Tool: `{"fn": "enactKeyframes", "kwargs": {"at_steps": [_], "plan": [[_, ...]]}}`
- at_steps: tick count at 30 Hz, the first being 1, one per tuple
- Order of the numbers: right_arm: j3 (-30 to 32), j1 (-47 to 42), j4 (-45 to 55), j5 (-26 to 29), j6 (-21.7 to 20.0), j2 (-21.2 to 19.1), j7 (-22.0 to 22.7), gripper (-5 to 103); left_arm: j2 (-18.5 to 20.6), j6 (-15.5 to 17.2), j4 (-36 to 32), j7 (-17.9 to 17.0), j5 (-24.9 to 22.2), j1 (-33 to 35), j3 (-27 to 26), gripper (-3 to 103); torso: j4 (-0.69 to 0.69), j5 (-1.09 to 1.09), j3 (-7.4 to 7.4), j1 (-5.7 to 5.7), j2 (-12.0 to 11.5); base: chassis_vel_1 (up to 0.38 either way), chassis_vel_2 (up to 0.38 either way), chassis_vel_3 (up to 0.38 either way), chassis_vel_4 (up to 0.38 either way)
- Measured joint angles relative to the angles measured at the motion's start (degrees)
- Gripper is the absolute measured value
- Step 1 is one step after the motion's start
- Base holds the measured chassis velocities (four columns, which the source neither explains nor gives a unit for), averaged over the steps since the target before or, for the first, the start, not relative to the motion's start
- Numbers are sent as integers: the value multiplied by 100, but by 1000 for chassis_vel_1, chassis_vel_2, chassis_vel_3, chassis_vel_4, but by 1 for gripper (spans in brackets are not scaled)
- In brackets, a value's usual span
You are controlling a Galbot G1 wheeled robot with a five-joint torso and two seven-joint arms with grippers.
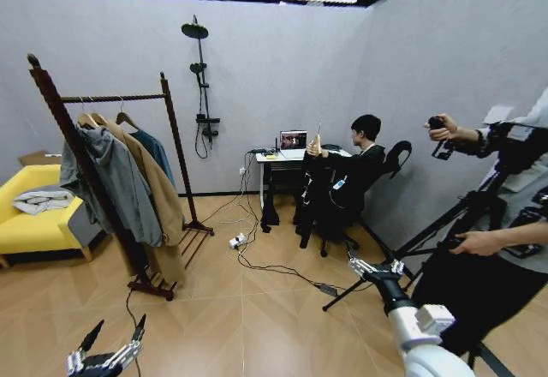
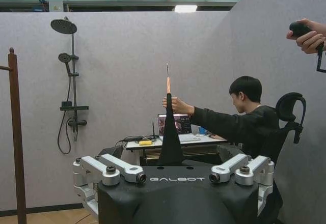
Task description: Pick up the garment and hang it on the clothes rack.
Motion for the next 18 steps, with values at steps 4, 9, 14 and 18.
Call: {"fn": "enactKeyframes", "kwargs": {"at_steps": [4,9,14,18], "plan": [[0,-45,-25,-82,114,77,-150,100,0,0,0,0,0,0,0,100,0,0,0,0,0,0,0,0,0],[-10,-95,-21,-142,185,160,-212,100,0,0,0,0,0,0,0,100,0,0,0,0,0,0,0,0,0],[24,-140,61,-150,69,171,-214,100,0,0,0,0,0,0,0,100,0,0,0,0,0,0,0,0,0],[67,-218,107,-124,-35,191,-233,100,0,0,0,0,0,0,0,100,0,0,0,0,0,0,0,0,0]]}}
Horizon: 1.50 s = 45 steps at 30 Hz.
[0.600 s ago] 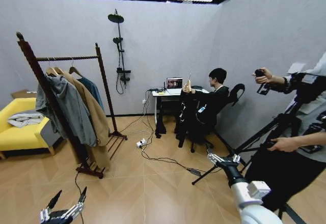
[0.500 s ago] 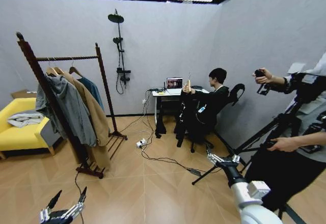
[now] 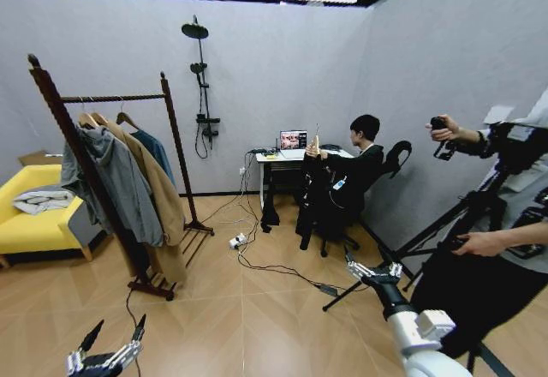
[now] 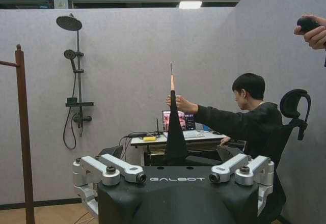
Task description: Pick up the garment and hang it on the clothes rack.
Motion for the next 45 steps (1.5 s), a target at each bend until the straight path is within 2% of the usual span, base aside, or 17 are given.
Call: {"fn": "enactKeyframes", "kwargs": {"at_steps": [9,19,29,31,32,35,36,38,39,40,41,42,43,45], "plan": [[-13,109,19,117,-50,-58,-11,100,0,0,0,0,0,0,0,100,0,0,-1,-2,1,-23,20,25,-20],[7,206,-106,183,-74,-159,2,100,0,0,0,-1,0,0,0,100,1,0,0,0,0,-159,166,164,-156],[40,260,-150,205,-69,-161,8,100,0,0,0,-1,0,0,0,100,-1,-3,0,-1,0,-280,269,279,-268],[42,267,-156,205,-66,-160,9,100,0,0,0,-1,0,0,0,100,0,-1,0,-1,0,-343,347,326,-352],[42,275,-161,205,-66,-158,12,100,-1,0,0,-2,0,0,0,100,1,6,1,0,0,-370,349,326,-336],[40,310,-155,205,-77,-159,27,100,0,0,0,-1,0,0,0,100,-1,-6,0,0,1,-375,364,378,-343],[32,326,-155,208,-88,-160,39,100,0,0,0,2,0,0,1,100,0,3,1,1,0,-351,395,381,-379],[24,354,-155,206,-98,-163,60,100,0,0,0,1,0,0,0,100,1,6,1,3,-1,-357,383,360,-368],[22,367,-151,183,-97,-164,71,100,0,0,1,0,0,0,0,100,-1,-6,1,3,-1,-363,342,389,-357],[22,367,-151,183,-97,-164,71,100,0,0,1,0,0,0,0,100,-1,-6,1,3,-1,-363,342,389,-357],[22,383,-116,125,-86,-164,106,100,0,0,0,-1,0,0,0,100,0,-5,0,0,0,-407,342,370,-375],[18,397,-65,68,-87,-164,200,100,-1,0,0,0,0,0,-1,100,2,9,1,2,-1,-349,357,370,-342],[18,397,-65,68,-87,-164,200,100,-1,0,0,0,0,0,-1,100,2,9,1,2,-1,-349,357,370,-342],[19,446,346,-251,-274,-174,546,100,0,0,0,0,0,0,0,100,-2,-9,0,4,-1,-325,324,349,-308]]}}
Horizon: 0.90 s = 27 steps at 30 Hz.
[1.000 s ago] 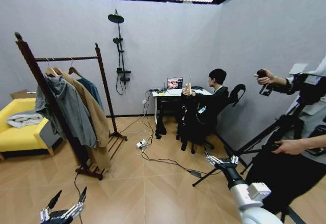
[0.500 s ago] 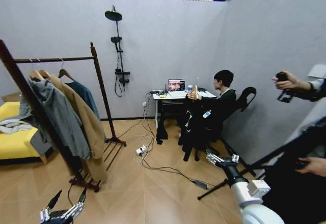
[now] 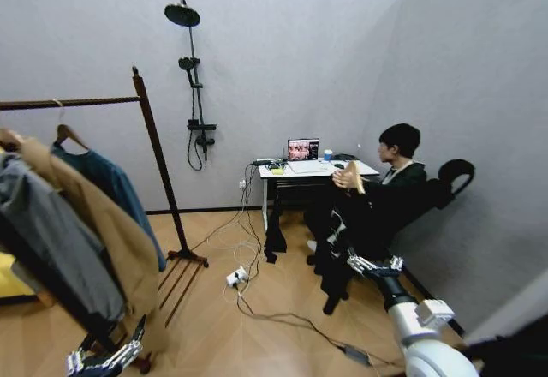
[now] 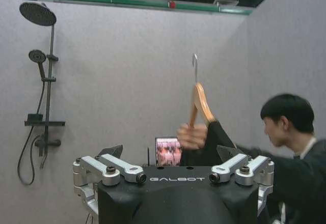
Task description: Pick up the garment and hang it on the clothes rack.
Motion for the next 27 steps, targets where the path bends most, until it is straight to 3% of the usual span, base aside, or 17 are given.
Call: {"fn": "enactKeyframes", "kwargs": {"at_steps": [1,2,4,5,10,16,18,27], "plan": [[0,0,0,0,0,0,0,100,0,0,0,0,0,0,0,100,0,0,0,0,0,-325,328,344,-308],[-7,10,401,-66,-271,-41,165,100,0,0,-1,1,0,0,0,100,3,11,1,0,-1,-310,328,235,-288],[-27,15,700,-107,-454,-107,242,100,-1,0,-1,2,0,0,0,100,6,11,3,6,-3,-250,291,175,-187],[-33,8,806,-178,-514,-169,263,100,0,0,0,-1,0,0,-1,100,0,3,2,5,-2,-183,157,114,-88],[199,67,836,-407,-472,-204,432,100,0,0,0,0,0,0,0,100,1,10,1,0,-2,-82,52,20,-74],[907,252,554,232,-565,-310,526,100,-1,0,0,-1,0,0,0,100,0,9,-3,-11,6,74,-65,-68,53],[1182,575,17,848,-606,-459,452,100,-2,0,-1,-1,0,1,-1,100,1,11,-3,-12,6,34,-24,-39,34],[990,1701,-1051,1680,-471,-782,69,100,-1,0,0,0,0,1,0,100,2,9,1,-1,-1,-12,4,6,-7]]}}
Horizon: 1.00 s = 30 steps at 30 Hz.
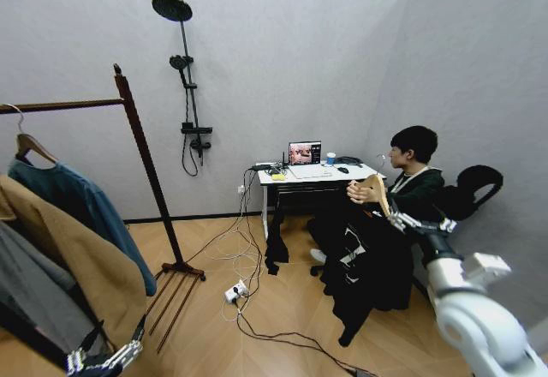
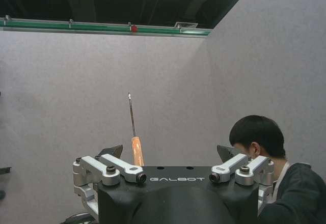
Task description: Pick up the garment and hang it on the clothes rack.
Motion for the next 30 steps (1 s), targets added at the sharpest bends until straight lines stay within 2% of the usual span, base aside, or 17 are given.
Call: {"fn": "enactKeyframes", "kwargs": {"at_steps": [4,7,10,13,16,19,21,22,25,26,29,30], "plan": [[-283,544,-413,61,-63,-84,-116,100,0,0,0,0,0,0,0,100,1,1,-1,-2,0,0,0,0,0],[-614,958,-814,139,-23,-130,-388,100,0,0,0,1,0,0,0,100,0,1,-1,-2,1,0,0,0,0],[-679,1000,-831,148,-5,-125,-431,100,0,0,0,-1,0,0,0,100,0,1,-1,-3,1,0,0,0,0],[-1146,1231,-919,-44,50,-43,-577,100,0,0,0,0,0,0,0,100,1,0,-1,-2,1,0,0,0,0],[-1257,1328,-1039,-185,2,-23,-576,103,0,0,0,0,0,0,0,100,1,0,-1,-2,1,0,0,0,0],[-1263,1351,-1069,-241,-21,-9,-568,101,0,0,0,0,0,0,0,100,0,0,-1,-2,1,0,0,0,0],[-1265,1366,-1114,-302,-87,34,-498,90,0,0,0,0,0,0,0,100,0,0,-1,-2,2,0,0,0,0],[-1265,1366,-1114,-302,-87,34,-498,90,0,0,0,0,0,0,0,100,0,0,-1,-2,2,0,0,0,0],[-1265,1338,-1230,-538,-71,79,-491,74,0,0,0,0,0,0,0,100,0,0,-1,-2,2,0,0,0,0],[-1265,1338,-1230,-538,-71,79,-491,74,0,0,0,0,0,0,0,100,0,0,-1,-2,2,0,0,0,0],[-1275,1336,-1300,-781,140,154,-512,58,0,0,0,0,0,0,0,100,0,0,-1,-2,2,0,0,0,0],[-1275,1336,-1300,-781,140,154,-512,58,0,0,0,0,0,0,0,100,0,0,-1,-2,2,0,0,0,0]]}}
